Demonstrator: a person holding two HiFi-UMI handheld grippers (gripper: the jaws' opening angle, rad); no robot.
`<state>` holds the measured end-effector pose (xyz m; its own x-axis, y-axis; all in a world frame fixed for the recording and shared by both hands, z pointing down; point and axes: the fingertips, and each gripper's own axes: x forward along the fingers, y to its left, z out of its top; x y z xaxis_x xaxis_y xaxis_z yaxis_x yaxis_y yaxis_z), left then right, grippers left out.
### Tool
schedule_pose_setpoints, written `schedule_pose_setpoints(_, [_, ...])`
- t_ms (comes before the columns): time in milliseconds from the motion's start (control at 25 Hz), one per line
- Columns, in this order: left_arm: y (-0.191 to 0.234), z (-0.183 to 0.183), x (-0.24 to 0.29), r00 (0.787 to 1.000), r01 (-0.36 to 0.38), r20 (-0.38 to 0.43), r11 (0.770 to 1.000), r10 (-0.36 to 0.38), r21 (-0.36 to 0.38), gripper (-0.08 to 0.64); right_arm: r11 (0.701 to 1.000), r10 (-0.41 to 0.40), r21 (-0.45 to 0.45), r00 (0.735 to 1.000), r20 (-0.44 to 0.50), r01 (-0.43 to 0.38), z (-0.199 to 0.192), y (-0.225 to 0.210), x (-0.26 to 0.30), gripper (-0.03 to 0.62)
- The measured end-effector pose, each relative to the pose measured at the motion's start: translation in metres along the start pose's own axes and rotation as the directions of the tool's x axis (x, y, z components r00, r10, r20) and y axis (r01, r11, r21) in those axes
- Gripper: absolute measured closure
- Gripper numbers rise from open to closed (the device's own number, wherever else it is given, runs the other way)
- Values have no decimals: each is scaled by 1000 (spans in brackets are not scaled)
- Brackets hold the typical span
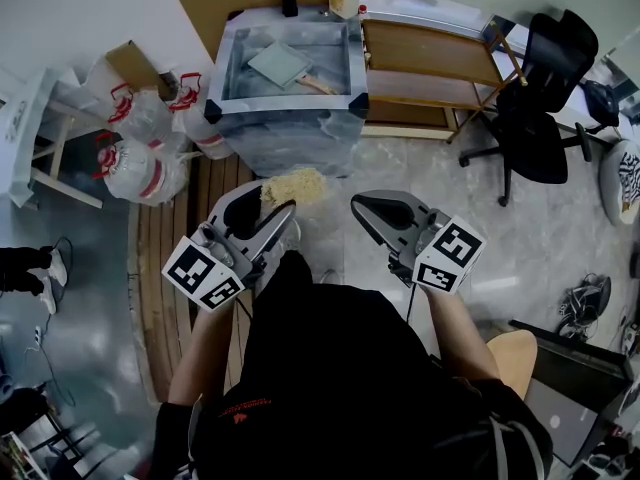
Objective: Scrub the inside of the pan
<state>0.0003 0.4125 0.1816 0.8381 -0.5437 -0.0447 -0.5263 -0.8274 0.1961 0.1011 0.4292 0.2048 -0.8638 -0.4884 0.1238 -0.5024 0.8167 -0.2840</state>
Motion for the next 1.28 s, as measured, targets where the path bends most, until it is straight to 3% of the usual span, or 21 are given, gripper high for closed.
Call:
schedule_pose_setpoints(320, [38, 2, 20, 1000, -3, 17, 1000, 3, 0, 380, 1000, -15, -4, 1000, 0, 15, 6, -37, 17, 588])
schedule_pose_setpoints(560, [89, 5, 26, 1000, -3, 23, 999, 4, -41, 380, 1000, -23, 17, 1000, -12, 23, 10, -64, 55, 588])
schedule_pose_setpoints(1280, [367, 34, 53, 1000, -9, -29, 997, 7, -77, 380, 990, -76, 110, 992, -97, 86, 56, -199, 262, 588])
